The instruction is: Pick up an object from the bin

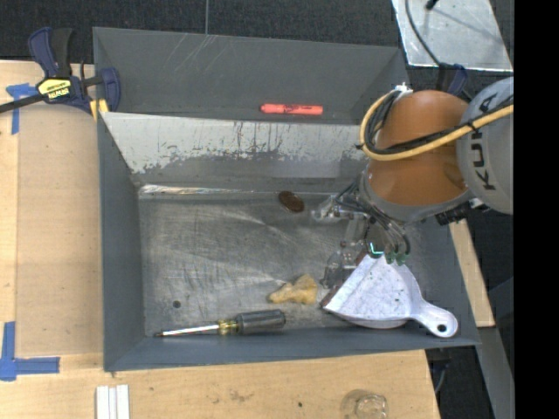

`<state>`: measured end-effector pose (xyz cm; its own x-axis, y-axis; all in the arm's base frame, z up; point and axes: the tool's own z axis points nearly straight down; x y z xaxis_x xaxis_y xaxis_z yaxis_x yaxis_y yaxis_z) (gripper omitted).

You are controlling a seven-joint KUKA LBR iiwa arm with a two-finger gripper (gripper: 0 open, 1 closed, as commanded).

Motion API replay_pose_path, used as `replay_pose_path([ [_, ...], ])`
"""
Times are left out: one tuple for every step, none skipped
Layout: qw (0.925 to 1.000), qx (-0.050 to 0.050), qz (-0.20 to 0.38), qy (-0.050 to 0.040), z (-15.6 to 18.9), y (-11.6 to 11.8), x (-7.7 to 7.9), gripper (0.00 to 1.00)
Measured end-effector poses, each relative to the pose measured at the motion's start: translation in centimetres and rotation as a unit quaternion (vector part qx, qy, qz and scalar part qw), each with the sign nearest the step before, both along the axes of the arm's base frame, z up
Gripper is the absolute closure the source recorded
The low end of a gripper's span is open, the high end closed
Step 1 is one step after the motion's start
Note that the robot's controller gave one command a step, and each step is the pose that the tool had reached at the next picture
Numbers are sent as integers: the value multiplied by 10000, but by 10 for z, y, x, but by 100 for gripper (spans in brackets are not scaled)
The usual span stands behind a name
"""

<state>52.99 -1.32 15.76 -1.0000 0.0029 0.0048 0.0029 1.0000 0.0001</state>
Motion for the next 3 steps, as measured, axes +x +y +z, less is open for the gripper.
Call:
replay_pose_path([
  [10000,-2,2,-40,4,0,2,0],
  [9996,-7,272,-74,-37,26,-19,0],
  [9990,3,446,-25,-57,40,-29,0],
])
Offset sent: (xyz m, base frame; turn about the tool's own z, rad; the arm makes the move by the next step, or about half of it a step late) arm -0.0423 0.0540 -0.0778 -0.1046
